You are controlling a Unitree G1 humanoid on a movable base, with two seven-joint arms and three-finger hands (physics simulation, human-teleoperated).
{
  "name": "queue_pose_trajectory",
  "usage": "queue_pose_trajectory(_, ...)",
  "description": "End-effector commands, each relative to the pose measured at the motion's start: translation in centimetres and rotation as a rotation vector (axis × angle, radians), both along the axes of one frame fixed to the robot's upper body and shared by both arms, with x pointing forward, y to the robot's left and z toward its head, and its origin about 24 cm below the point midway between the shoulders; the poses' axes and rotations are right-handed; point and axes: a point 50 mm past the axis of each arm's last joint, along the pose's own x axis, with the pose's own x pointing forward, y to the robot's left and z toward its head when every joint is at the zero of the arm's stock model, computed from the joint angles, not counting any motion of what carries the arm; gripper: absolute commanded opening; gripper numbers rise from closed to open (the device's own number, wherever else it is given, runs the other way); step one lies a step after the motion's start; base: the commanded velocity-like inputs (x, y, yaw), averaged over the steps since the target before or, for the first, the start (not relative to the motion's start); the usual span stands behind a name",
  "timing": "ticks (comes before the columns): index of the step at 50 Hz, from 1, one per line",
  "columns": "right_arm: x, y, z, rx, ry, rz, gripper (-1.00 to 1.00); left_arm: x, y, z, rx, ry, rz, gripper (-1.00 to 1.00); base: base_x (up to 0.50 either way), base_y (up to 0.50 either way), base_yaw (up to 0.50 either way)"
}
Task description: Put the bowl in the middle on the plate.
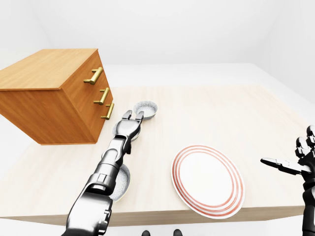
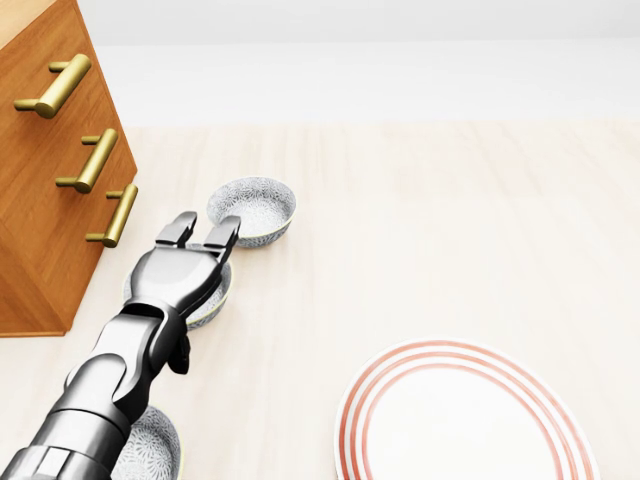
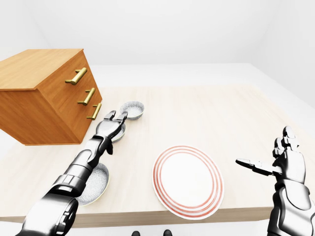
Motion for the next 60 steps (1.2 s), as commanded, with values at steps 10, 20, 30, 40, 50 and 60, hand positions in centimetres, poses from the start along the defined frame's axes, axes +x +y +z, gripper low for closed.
queue_pose_trajectory(10,-0.1,0.0,-0.2,0.006,0.007,0.0,1.0,0.4,1.0,-0.1,0.065,0.007,0.013,1.0,0.0,0.0,0.0)
queue_pose_trajectory(20,-0.1,0.0,-0.2,0.005,0.006,0.003,1.0,0.2,1.3,-1.0,0.091,0.013,0.016,1.0,0.0,0.0,0.0)
queue_pose_trajectory(30,-0.1,0.0,-0.1,0.003,0.003,0.005,1.0,0.1,1.2,-1.3,0.087,0.024,0.016,1.0,0.0,0.0,0.0)
queue_pose_trajectory(40,-0.2,0.1,0.0,-0.001,-0.001,0.005,1.0,0.1,1.3,-1.8,0.082,0.048,0.025,1.0,0.0,0.0,0.0)
queue_pose_trajectory(50,-0.2,0.1,0.0,0.0,0.0,0.008,1.0,-0.1,1.2,-2.1,0.077,0.051,0.024,1.0,0.0,0.0,0.0)
queue_pose_trajectory(60,-0.2,0.1,0.1,-0.003,-0.004,0.008,1.0,0.0,1.1,-2.1,0.078,0.058,0.021,1.0,0.0,0.0,0.0)
